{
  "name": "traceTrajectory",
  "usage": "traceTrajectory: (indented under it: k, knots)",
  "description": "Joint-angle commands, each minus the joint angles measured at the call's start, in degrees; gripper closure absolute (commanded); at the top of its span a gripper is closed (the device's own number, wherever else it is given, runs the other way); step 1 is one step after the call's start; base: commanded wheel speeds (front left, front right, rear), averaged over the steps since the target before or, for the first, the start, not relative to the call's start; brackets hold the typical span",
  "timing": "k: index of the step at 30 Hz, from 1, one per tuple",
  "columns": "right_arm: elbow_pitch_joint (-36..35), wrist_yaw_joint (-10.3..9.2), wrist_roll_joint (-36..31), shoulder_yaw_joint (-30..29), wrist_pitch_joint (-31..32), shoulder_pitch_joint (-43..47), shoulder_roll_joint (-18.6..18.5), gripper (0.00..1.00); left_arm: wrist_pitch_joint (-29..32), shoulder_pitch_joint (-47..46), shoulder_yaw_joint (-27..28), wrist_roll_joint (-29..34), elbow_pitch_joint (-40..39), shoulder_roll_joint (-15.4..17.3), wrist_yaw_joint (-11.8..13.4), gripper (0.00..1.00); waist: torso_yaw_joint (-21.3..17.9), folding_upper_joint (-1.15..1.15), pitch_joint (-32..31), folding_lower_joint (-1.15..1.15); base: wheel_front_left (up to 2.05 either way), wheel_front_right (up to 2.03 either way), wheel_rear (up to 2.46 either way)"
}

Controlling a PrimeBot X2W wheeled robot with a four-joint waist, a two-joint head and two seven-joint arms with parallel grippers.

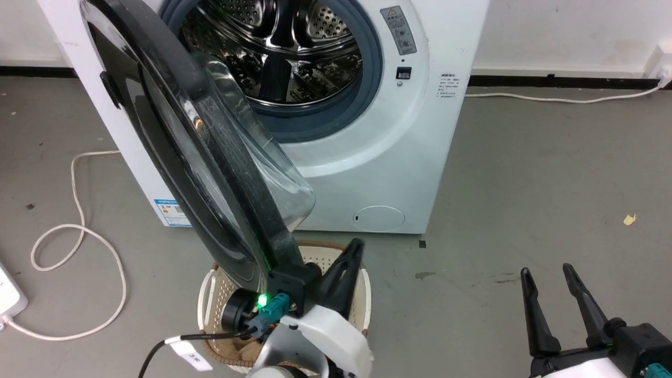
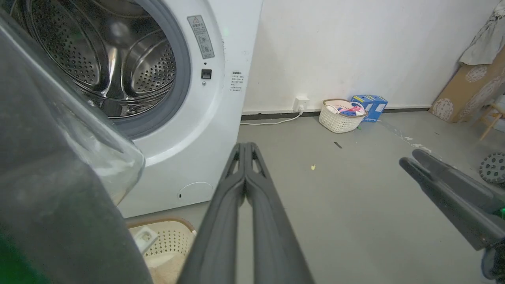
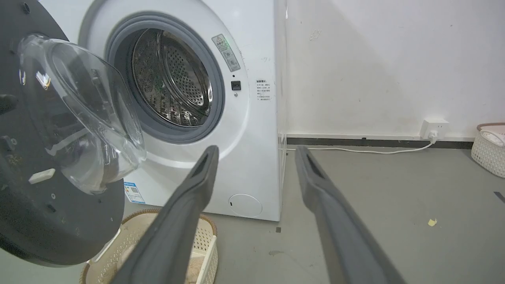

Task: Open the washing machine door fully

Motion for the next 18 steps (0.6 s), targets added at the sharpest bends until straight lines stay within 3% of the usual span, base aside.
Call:
traceTrajectory:
  k: [1,9,18]
  knots:
    - [0.14,-0.04,0.44,0.15,-0.22,-0.77,0.24,0.0,-0.56,0.37,0.39,0.37,0.92,0.21,0.43,1.0,0.23,0.0,0.25,0.0,0.0,0.0,0.0]
    - [0.55,-0.04,0.44,0.15,-0.29,-0.92,0.25,0.0,-2.82,0.74,2.63,-0.32,6.6,1.0,1.64,1.0,2.48,0.0,0.69,0.0,0.0,0.0,0.0]
    - [1.18,-0.04,0.83,0.61,-0.26,0.18,0.25,0.0,-3.49,3.58,2.36,-1.86,7.46,1.56,1.4,1.0,9.49,0.0,-1.56,0.0,0.0,0.0,0.0]
